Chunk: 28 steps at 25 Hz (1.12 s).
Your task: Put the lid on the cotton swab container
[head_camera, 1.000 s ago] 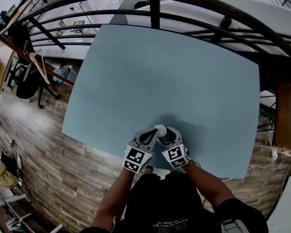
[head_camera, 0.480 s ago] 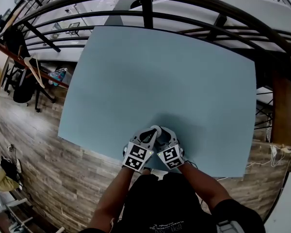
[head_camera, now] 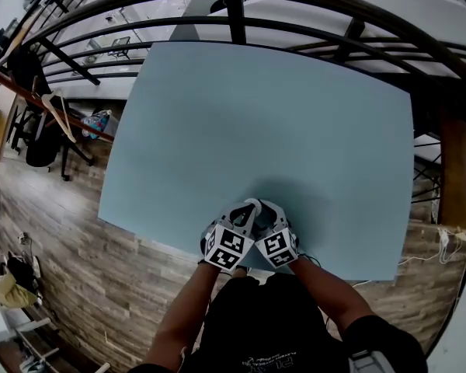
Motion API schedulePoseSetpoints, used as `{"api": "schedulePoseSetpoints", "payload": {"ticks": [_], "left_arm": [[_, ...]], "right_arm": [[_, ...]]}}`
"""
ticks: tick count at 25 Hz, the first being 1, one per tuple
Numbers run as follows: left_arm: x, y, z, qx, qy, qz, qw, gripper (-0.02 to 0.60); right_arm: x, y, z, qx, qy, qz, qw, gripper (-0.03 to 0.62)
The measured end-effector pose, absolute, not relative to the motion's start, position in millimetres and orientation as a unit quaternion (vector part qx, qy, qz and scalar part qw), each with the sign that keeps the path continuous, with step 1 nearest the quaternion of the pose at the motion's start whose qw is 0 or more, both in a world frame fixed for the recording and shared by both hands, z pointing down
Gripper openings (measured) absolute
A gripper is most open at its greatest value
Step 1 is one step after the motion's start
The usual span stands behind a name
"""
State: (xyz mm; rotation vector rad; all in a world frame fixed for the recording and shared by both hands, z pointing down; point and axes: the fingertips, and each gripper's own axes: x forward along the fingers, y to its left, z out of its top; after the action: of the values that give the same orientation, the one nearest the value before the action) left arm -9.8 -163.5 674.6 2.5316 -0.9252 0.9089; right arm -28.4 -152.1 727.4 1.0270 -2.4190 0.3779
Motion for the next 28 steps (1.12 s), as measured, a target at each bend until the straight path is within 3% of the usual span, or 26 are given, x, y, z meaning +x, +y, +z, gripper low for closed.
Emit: {"api": "schedulePoseSetpoints", "payload": {"ticks": [11,28], "left_arm": [[-15.8,-167.2,673.3,0.875,-0.339,0.269,0.215,0.011],[-59.2,-160.2,611.9,0.873,-0.431,0.139,0.180,0.015]], "right_arm": [[-29.6,-151.3,728.7,0.372,-0.884,0.151,0.239,0.256],[-1.2,-130.8,654.8,0.392,-0.889,0.122,0.205,0.276]]}}
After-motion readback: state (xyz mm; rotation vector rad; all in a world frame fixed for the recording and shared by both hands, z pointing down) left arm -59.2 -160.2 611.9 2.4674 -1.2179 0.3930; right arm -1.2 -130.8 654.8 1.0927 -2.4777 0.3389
